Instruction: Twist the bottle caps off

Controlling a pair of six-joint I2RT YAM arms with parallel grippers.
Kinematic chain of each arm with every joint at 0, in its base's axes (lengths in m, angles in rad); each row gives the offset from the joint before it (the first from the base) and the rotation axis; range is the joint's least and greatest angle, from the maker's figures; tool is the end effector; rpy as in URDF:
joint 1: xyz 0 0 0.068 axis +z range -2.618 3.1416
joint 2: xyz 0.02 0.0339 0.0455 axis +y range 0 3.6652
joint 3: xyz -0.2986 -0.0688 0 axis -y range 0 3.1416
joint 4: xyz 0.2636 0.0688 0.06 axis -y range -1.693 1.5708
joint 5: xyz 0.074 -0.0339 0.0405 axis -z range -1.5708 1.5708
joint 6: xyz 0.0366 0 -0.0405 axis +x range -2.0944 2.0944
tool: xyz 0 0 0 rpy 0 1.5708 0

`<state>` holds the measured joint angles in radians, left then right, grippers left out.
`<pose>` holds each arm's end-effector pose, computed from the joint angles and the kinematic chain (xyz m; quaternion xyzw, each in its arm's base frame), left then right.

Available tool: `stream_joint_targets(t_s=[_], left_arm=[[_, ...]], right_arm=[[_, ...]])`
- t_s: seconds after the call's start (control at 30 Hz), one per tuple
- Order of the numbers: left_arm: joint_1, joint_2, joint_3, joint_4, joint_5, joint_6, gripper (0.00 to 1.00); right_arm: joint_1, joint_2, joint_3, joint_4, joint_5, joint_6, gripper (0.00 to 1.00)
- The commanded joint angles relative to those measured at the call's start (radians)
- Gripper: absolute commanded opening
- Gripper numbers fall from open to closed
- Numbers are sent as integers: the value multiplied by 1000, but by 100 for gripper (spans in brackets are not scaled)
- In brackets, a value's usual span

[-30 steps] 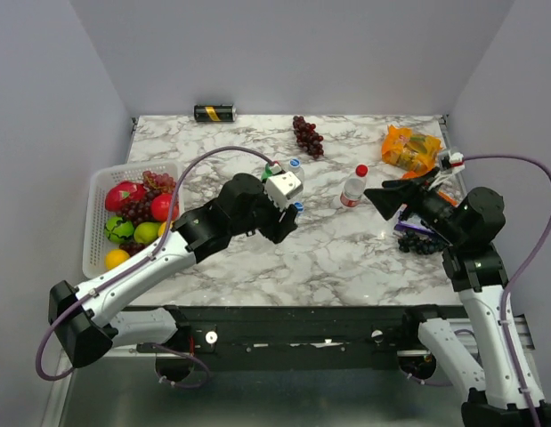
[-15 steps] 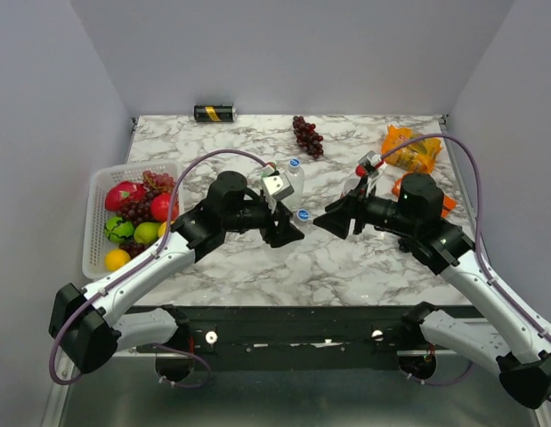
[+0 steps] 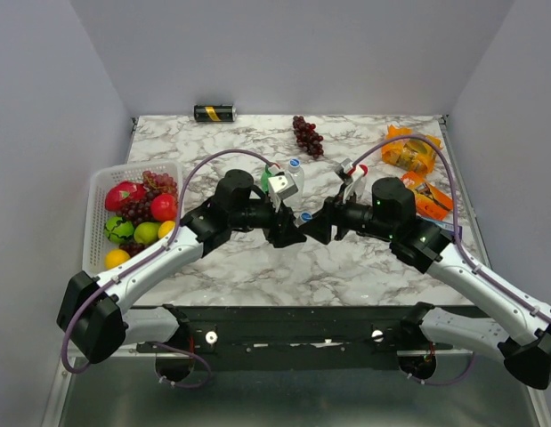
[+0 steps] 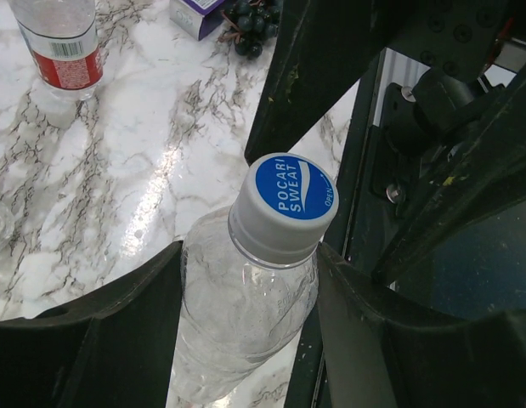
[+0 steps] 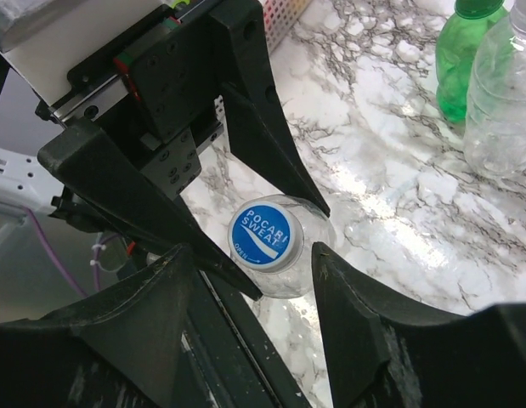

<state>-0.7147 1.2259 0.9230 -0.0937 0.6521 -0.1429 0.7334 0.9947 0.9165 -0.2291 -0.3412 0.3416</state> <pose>0.1997 -0.2027 0.3333 0.3927 0.7066 -0.4607 0.3664 0.1614 0.1619 0.3703 -0.2531 0.7606 0.4157 0.4298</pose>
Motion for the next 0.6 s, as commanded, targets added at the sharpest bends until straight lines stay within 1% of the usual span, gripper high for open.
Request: stream_joint_targets(t_s=[0.0, 0.3, 0.43, 0.57], left_arm=[[1, -8, -6, 34, 37, -6, 64], [3, 1, -6, 38, 43, -12, 64], [1, 3, -6, 35, 35, -14, 64], [1, 7, -1, 35, 37, -14, 65]], right_arm=[[23, 15, 24, 16, 113, -7, 65], [24, -5, 15, 27, 185, 7, 57], [23, -42, -7, 54, 182, 27, 56], [24, -33, -7, 68, 160, 31, 56]])
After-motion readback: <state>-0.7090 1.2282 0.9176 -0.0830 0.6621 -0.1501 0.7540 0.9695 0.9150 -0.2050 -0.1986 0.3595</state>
